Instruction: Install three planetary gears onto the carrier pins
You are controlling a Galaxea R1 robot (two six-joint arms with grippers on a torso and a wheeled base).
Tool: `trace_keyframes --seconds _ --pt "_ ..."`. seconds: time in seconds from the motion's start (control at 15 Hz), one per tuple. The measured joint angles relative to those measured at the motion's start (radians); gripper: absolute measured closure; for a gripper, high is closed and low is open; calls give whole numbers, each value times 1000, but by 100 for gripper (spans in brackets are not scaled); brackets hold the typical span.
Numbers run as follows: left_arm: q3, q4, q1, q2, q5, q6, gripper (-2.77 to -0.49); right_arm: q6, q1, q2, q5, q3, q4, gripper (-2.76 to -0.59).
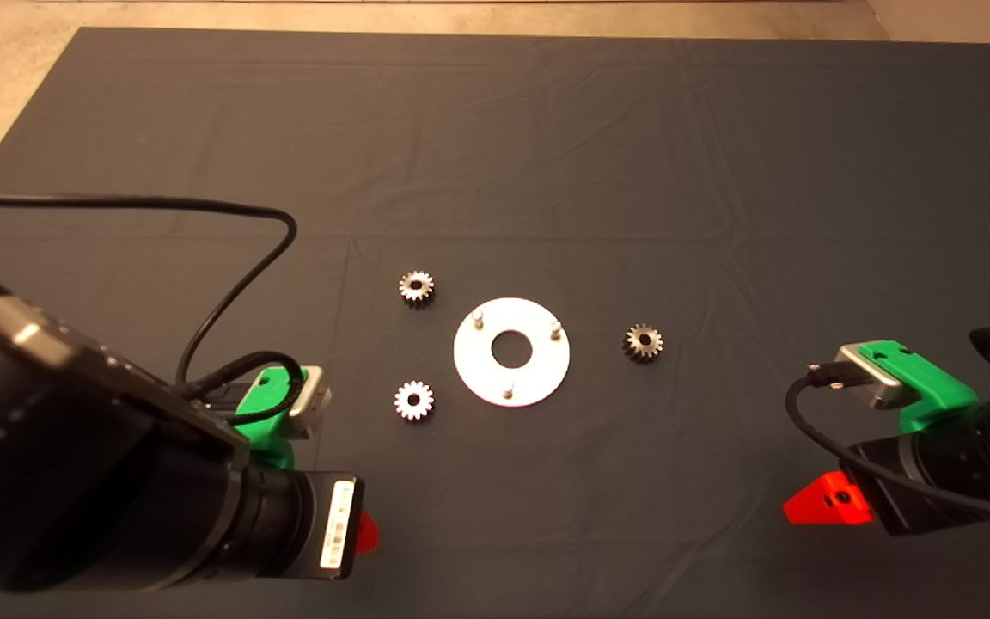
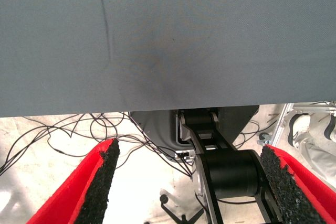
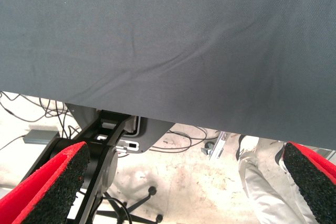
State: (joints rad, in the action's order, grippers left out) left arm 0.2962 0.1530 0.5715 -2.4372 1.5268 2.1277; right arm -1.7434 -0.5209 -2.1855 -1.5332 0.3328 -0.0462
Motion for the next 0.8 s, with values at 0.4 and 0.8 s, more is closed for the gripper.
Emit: trace_keyframes --seconds 0.4,0.8 --pt "165 20 -3 0 -1 -173 -190 3 0 0 0 0 0 -275" --pt "443 123 -94 -37 0 -372 -190 7 0 -1 0 0 1 -275"
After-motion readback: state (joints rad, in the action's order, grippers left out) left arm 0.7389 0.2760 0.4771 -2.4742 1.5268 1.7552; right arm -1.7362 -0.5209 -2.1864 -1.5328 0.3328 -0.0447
